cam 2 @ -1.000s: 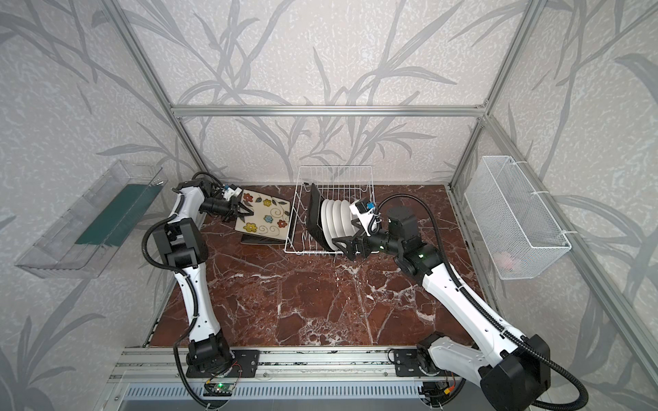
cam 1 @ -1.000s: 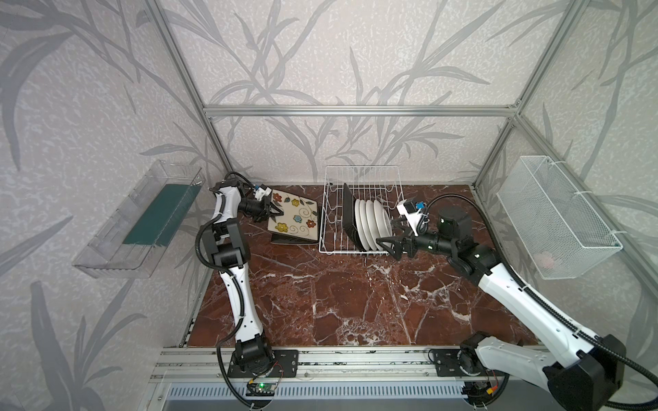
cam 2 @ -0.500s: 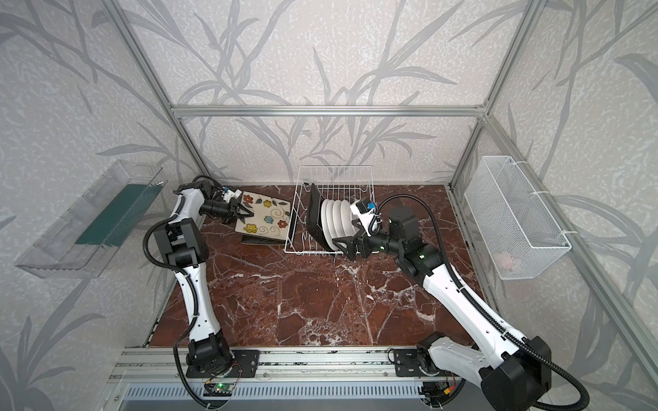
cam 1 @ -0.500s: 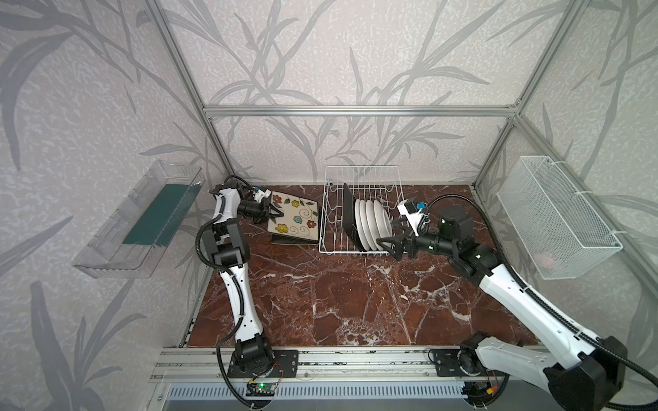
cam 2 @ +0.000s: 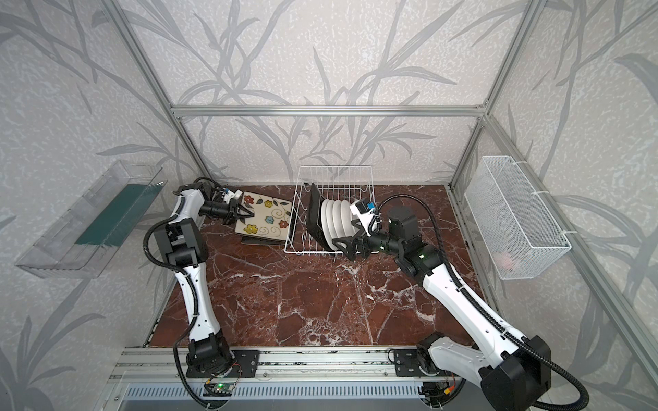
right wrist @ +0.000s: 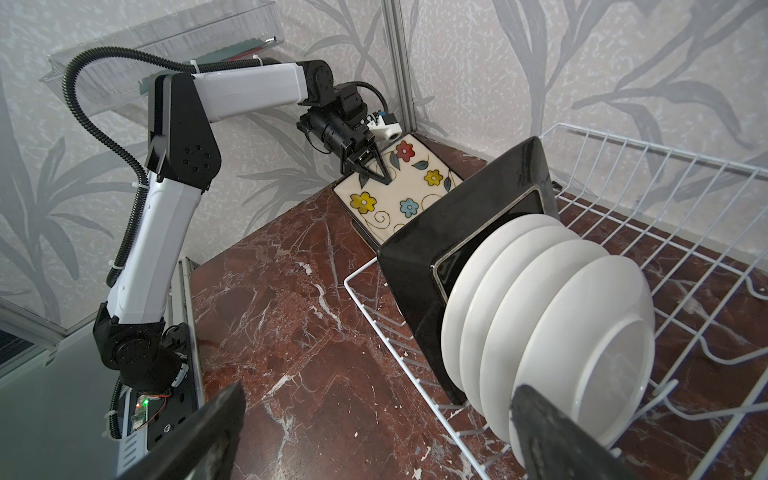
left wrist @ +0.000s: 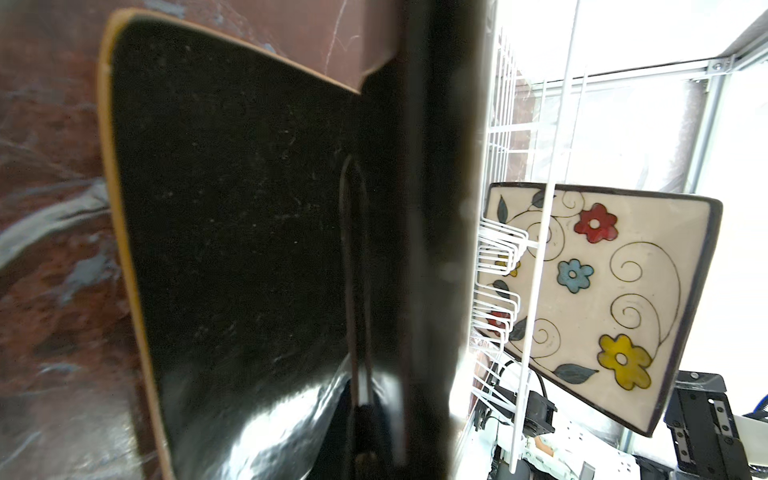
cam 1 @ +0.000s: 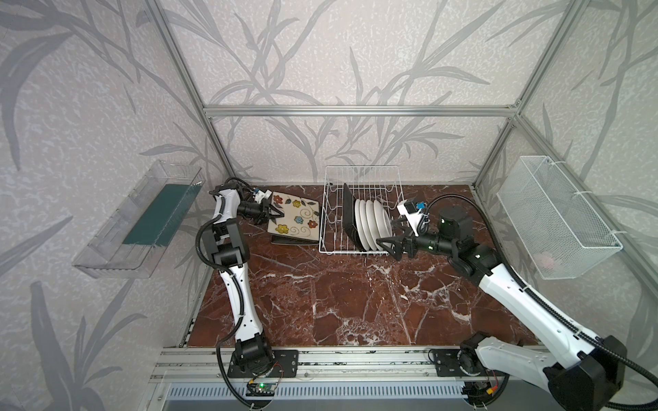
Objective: Unload the plates from the dish rack
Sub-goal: 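Lower the flowered plate onto the dark plate on the table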
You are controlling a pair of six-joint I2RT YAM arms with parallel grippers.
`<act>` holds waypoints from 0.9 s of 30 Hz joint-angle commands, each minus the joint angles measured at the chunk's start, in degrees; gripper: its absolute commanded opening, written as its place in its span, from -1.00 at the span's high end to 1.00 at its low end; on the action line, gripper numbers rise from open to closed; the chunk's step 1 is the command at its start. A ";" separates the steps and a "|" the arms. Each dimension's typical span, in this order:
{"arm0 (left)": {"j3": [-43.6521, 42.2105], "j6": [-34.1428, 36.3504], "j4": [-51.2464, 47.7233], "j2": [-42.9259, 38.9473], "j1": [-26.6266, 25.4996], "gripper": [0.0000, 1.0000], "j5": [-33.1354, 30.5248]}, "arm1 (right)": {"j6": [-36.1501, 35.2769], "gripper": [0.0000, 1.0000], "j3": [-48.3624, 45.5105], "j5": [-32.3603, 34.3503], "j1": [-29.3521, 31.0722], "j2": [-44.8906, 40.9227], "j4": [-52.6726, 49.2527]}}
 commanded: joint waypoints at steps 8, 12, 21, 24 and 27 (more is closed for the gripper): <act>-0.06 4.04 -4.56 -3.07 0.48 1.00 10.18 | 0.70 -0.98 0.33 -0.56 0.66 -0.75 0.87; -0.85 3.16 -3.88 -2.68 0.40 1.00 8.60 | 0.50 -0.98 0.51 -0.49 0.75 -0.94 0.78; -1.96 2.09 -3.36 -1.58 0.31 1.00 5.72 | 0.25 -0.98 0.62 -0.75 0.74 -0.57 0.69; -2.32 1.05 -2.63 -1.19 0.31 1.00 4.75 | 0.04 -0.98 0.59 -0.71 0.75 -0.68 0.52; -3.04 0.42 -2.41 -1.01 0.29 1.00 2.99 | -0.12 -0.98 0.62 -0.60 0.74 -0.75 0.27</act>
